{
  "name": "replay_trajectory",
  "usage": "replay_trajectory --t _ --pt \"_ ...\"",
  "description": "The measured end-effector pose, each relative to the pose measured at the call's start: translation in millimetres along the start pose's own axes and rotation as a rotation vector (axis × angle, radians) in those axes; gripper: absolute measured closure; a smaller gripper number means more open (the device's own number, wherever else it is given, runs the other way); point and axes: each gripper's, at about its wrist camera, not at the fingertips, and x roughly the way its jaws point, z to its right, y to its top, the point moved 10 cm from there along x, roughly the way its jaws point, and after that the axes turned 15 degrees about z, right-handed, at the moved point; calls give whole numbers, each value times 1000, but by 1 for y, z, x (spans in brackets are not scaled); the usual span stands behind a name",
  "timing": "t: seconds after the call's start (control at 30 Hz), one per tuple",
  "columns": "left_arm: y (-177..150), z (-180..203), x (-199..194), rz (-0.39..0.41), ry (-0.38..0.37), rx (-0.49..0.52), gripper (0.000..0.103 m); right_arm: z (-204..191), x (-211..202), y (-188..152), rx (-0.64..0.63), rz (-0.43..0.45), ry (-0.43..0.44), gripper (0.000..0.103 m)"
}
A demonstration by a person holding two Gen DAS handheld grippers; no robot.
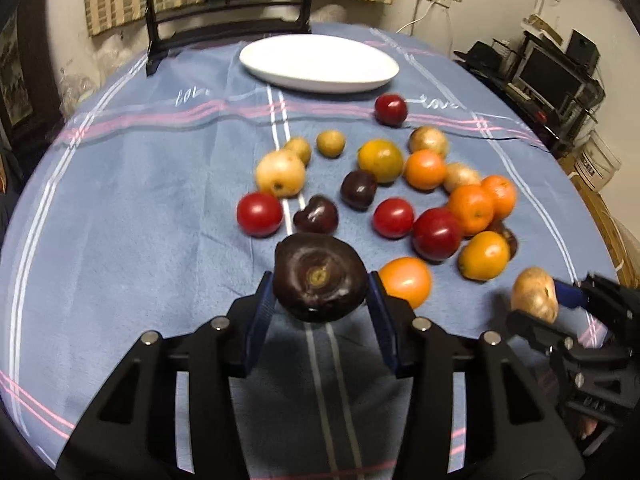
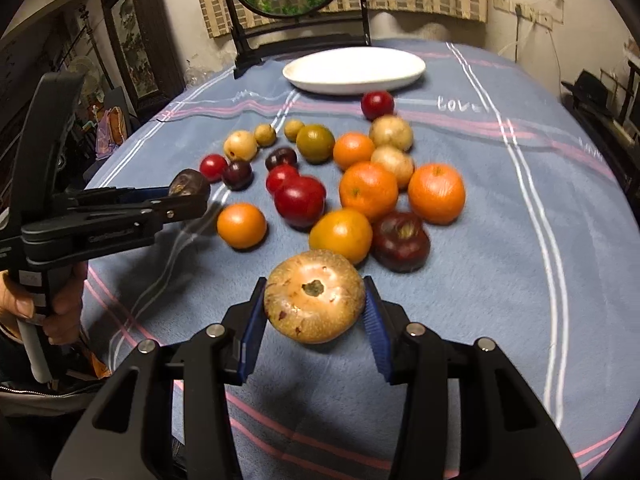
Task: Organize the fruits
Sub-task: 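Carry both fruits to the white plate and open both grippers to release them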
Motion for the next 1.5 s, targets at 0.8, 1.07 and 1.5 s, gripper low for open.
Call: replay_trajectory --t 0.8,1.07,1.5 --pt "192 -38 164 10 86 31 56 89 183 211 -50 52 -89 57" --pt "200 -59 235 -41 80 -19 56 114 268 212 -18 -71 -99 54" --pt "232 -63 205 128 124 -12 22 141 230 247 41 90 -144 36"
